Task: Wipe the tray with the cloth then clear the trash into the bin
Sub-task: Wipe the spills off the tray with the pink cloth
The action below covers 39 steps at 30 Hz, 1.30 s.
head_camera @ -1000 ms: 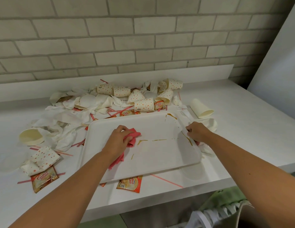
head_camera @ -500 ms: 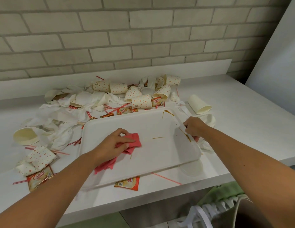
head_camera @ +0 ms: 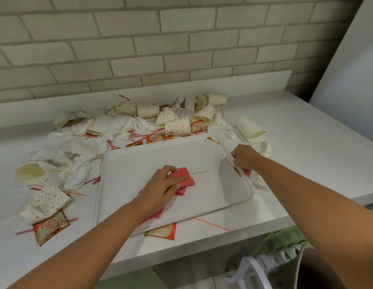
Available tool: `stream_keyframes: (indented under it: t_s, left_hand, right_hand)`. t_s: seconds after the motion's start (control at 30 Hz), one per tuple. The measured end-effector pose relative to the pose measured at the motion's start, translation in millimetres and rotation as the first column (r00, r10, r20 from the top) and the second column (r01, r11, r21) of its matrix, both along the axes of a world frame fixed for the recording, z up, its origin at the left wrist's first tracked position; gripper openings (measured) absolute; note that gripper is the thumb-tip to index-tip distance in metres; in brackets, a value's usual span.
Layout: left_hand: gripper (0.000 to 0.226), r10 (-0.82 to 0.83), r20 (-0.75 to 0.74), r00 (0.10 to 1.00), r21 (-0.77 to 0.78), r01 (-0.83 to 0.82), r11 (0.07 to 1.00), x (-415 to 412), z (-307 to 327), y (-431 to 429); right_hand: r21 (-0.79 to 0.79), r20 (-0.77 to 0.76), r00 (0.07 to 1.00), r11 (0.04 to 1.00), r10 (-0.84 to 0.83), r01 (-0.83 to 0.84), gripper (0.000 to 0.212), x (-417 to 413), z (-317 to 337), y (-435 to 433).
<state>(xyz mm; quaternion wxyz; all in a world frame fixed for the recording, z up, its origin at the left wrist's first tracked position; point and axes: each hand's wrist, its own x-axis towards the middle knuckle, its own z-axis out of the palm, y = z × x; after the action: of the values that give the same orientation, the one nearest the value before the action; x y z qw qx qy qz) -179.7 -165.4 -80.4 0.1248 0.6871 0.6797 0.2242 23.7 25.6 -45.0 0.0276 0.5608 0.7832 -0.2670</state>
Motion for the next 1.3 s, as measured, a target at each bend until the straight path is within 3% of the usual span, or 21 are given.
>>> stream_keyframes:
  t_s: [0.17, 0.23, 0.37, 0.53, 0.73, 0.87, 0.97, 1.2, 1.3]
  left_hand:
    - [0.033, -0.059, -0.011, 0.998, -0.021, 0.059, 0.998, -25.0, 1.7, -15.1]
    - [0.032, 0.027, 0.023, 0.999, 0.051, -0.028, 0.998, -31.8, 0.3, -8.4]
    - [0.03, 0.294, 0.249, 0.923, 0.073, -0.321, 0.944, -22.4, -3.8, 22.1]
    - [0.033, 0.349, 0.081, 0.933, 0.053, -0.354, 0.934, 8.7, -6.8, 52.8]
    - [0.036, 0.214, -0.033, 0.976, 0.019, -0.214, 0.977, 38.5, -5.8, 55.1]
    - [0.034, -0.036, 0.015, 0.999, -0.006, 0.036, 0.999, 30.2, -2.6, 36.5]
    - [0.032, -0.112, 0.027, 0.993, -0.032, 0.112, 0.993, 5.1, 1.4, 24.9]
    - [0.031, 0.205, 0.142, 0.968, 0.052, -0.214, 0.976, -25.3, -9.7, 55.3]
    - [0.033, 0.341, 0.003, 0.94, 0.024, -0.341, 0.94, 0.8, -8.0, 77.4]
  right_hand:
    - [-0.034, -0.022, 1.0, 0.999, -0.002, 0.001, 0.029, 2.5, -1.4, 1.2]
    - [-0.046, -0.054, 0.999, 0.999, -0.002, -0.001, 0.03, 4.0, -2.2, 1.3]
    - [-0.058, -0.065, 0.998, 0.998, -0.005, 0.002, 0.026, 3.8, -1.8, 0.2]
    - [-0.056, -0.024, 1.0, 0.998, -0.013, 0.012, 0.032, 0.3, 1.1, -4.0]
    - [-0.018, 0.008, 1.0, 1.0, 0.008, -0.008, 0.027, 1.1, 1.7, -2.6]
    - [-0.044, -0.009, 1.0, 0.999, 0.005, -0.005, 0.027, 4.8, 1.2, -0.5]
    - [-0.037, -0.031, 0.999, 0.999, 0.019, -0.02, 0.024, 6.9, 0.3, 1.0]
    - [-0.077, -0.059, 0.998, 0.996, 0.036, -0.041, 0.024, 6.1, -2.5, 2.4]
    - [-0.061, -0.066, 0.998, 0.998, 0.02, -0.024, 0.026, 4.4, -3.2, 3.3]
